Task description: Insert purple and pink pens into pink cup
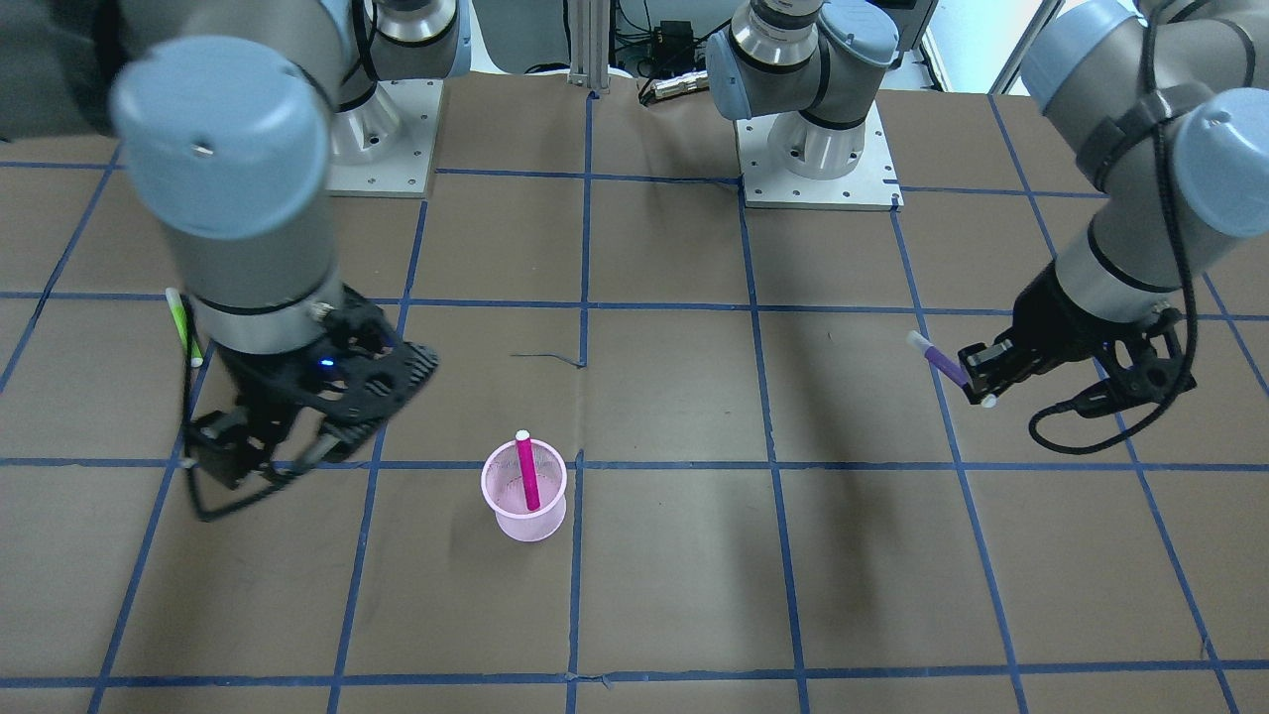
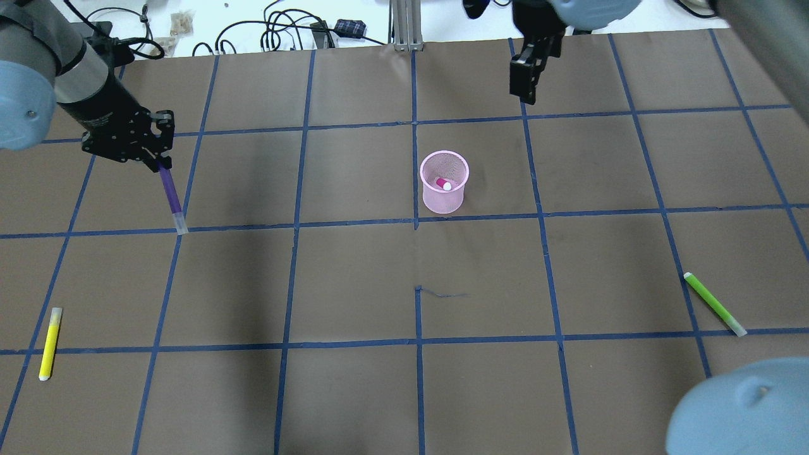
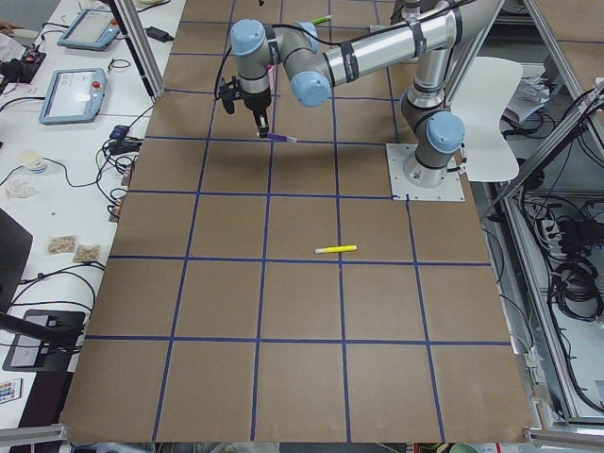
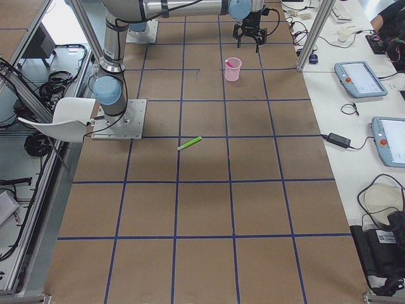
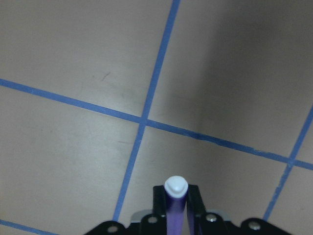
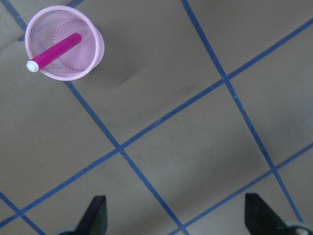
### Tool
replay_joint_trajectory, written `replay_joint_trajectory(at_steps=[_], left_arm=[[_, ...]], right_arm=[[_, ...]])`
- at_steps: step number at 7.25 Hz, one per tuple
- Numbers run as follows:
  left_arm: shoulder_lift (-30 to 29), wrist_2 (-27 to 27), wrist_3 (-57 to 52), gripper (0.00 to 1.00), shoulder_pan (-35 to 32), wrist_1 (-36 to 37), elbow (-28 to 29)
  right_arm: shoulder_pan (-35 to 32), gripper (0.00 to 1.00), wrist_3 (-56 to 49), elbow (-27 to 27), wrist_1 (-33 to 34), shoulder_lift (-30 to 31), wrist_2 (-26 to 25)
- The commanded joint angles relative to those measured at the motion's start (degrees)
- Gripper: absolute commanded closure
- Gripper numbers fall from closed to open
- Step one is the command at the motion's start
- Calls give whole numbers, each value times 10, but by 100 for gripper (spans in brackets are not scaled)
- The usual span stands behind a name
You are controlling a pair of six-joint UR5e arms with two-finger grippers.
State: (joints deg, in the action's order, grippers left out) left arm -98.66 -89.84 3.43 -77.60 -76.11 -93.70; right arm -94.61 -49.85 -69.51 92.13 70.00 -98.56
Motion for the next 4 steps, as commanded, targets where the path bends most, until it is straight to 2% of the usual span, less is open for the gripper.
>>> replay_joint_trajectory(at_steps=[1, 2, 3, 4], left_arm=[[8, -2, 160, 100, -135, 120, 0], [-6, -1, 256, 100, -196, 157, -5], [-25, -26, 304, 100, -251, 195, -5], [-42, -71, 319, 100, -294, 245, -7]], right_arm=[[97, 3, 25, -11, -23, 60, 42], [114, 9, 99, -34, -46, 79, 56], [114, 9, 204, -68, -38, 107, 68], [110, 8, 355, -106, -34, 143, 72]])
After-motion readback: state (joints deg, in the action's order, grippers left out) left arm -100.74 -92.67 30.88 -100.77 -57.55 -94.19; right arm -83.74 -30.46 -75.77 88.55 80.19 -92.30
